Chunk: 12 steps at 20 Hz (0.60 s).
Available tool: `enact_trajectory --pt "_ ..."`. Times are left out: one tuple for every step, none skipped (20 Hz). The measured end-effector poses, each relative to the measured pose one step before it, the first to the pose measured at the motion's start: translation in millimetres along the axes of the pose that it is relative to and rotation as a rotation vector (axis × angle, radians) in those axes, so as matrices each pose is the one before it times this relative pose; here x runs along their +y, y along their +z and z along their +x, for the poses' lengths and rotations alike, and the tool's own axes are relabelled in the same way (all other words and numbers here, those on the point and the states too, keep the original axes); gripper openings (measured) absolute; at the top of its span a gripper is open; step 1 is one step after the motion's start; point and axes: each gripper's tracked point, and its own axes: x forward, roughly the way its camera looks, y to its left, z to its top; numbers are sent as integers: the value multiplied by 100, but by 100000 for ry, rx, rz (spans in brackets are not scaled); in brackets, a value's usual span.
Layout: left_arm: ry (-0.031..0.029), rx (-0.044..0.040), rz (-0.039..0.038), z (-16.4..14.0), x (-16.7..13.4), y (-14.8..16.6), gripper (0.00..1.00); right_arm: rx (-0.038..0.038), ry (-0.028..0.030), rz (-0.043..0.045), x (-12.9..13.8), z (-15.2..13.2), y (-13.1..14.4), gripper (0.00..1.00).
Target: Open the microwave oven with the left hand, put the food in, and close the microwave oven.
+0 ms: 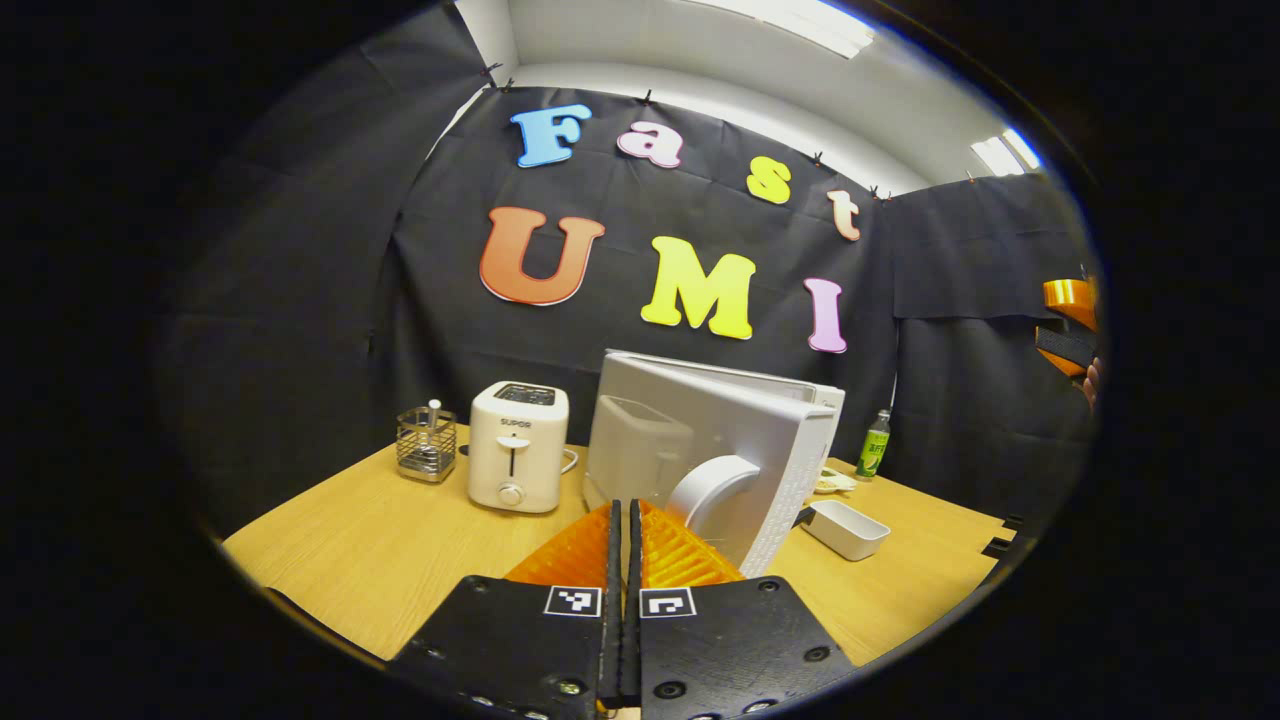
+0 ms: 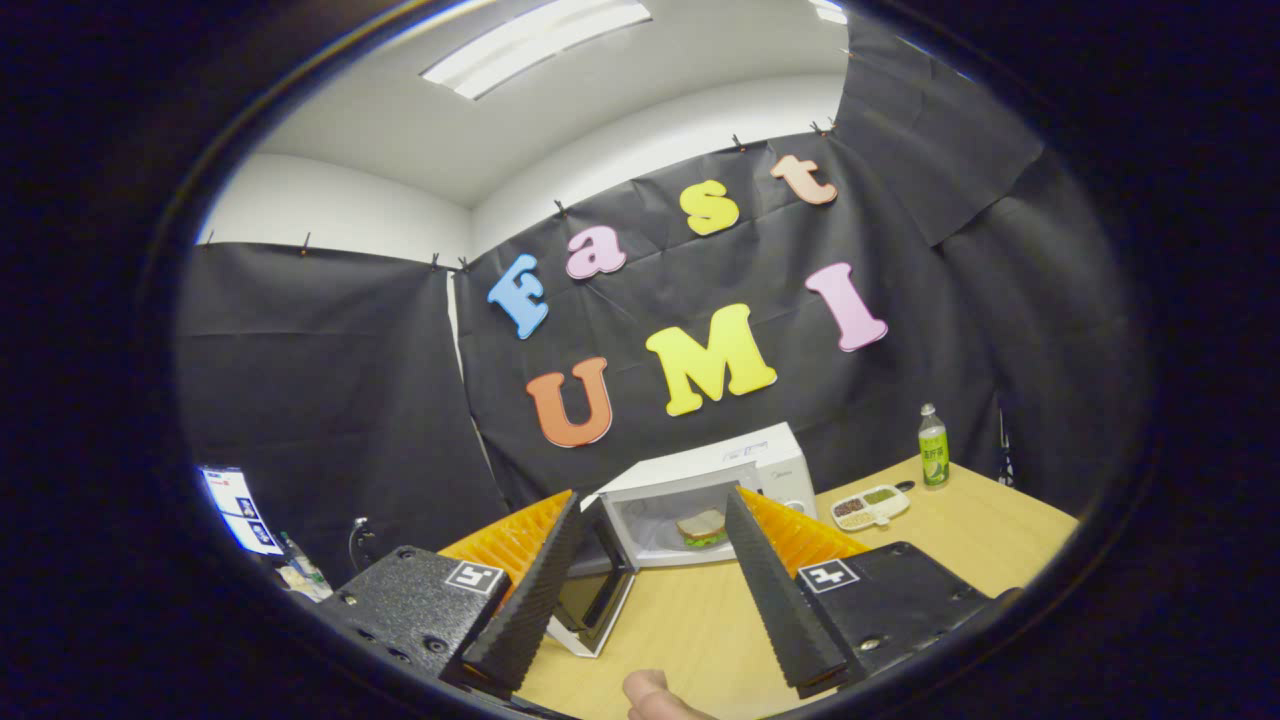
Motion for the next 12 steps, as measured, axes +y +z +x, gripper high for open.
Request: enact_trajectory --pt "240 643 1101 800 -708 -388 0 -454 -735 -353 -577 -188 19 84" --pt "183 683 1090 663 -601 -123 0 -56 -1024 -282 -682 -123 71 84" --pt "-647 793 88 695 -785 -261 0 100 -935 -159 -583 -62 10 84" --pt "-1541 488 -892 775 -994 -287 0 13 -402 211 -449 97 -67 84" --pt "-1780 59 -896 609 -1032 -100 0 -53 -339 474 -427 132 -29 84" --pt "-1316 -4 -637 758 -882 -37 0 358 -511 617 -475 264 -161 84" --pt "-1397 -141 31 958 -809 -18 0 587 -468 445 -409 40 -195 84" --pt "-1832 249 64 1032 -811 -173 0 856 -11 81 -272 331 -228 84" --pt "-1226 638 262 1006 -641 -341 0 1227 340 -393 -233 454 -421 84" --pt "-125 -26 717 1080 -188 -33 0 1123 312 -674 -285 524 -322 84" --pt "-657 842 -49 1165 -259 -174 0 444 -29 -1216 -345 284 -91 84" --pt "-580 589 -437 1132 -527 -52 0 -302 -529 -1743 -520 546 26 92"
